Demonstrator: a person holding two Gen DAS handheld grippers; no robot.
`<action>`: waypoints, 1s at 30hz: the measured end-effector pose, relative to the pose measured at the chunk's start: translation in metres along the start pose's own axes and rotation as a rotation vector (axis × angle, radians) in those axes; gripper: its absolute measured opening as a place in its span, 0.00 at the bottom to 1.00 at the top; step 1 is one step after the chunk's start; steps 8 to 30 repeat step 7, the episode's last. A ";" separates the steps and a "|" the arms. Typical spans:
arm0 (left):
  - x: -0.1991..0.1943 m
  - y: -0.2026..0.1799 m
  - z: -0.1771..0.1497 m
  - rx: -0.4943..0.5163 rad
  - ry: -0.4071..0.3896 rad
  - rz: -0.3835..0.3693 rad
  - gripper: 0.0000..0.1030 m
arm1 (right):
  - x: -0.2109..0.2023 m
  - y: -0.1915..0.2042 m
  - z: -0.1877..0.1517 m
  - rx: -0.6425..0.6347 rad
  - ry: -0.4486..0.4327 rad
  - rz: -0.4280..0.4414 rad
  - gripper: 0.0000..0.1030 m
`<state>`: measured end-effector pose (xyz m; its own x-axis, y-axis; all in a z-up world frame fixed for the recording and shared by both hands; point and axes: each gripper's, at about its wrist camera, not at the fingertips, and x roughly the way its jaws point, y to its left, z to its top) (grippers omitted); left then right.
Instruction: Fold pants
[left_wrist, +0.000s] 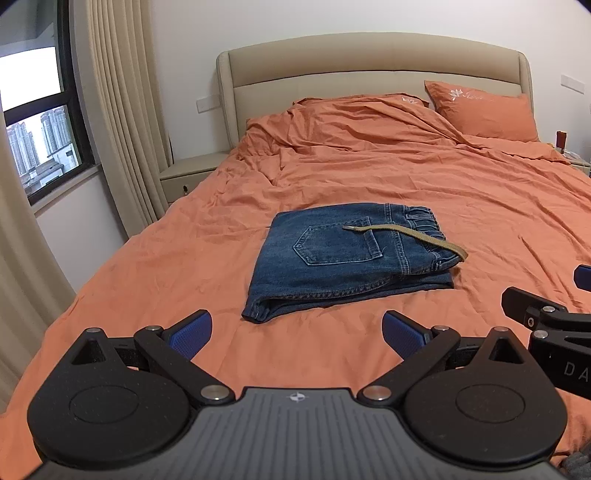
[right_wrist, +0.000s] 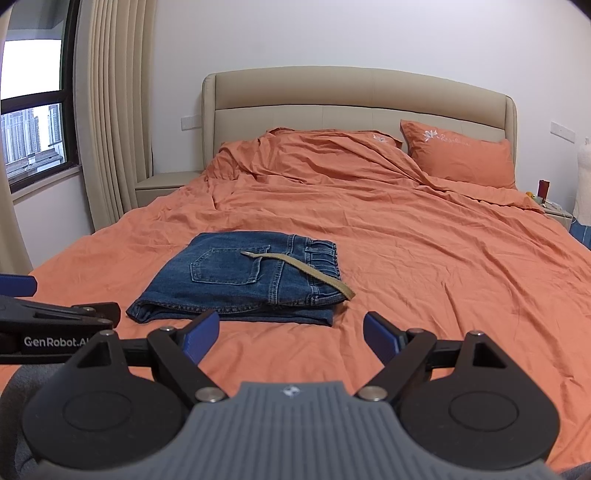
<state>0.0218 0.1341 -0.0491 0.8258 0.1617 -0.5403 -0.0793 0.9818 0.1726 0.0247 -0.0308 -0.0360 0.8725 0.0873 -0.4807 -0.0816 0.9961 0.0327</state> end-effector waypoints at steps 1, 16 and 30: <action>0.000 -0.001 0.000 0.002 -0.001 0.000 1.00 | 0.000 0.000 0.000 0.002 0.000 0.001 0.79; -0.002 -0.002 0.000 0.009 -0.007 -0.005 1.00 | -0.001 0.003 0.000 0.007 0.011 0.000 0.79; -0.002 -0.002 0.000 0.009 -0.007 -0.005 1.00 | -0.001 0.003 0.000 0.007 0.011 0.000 0.79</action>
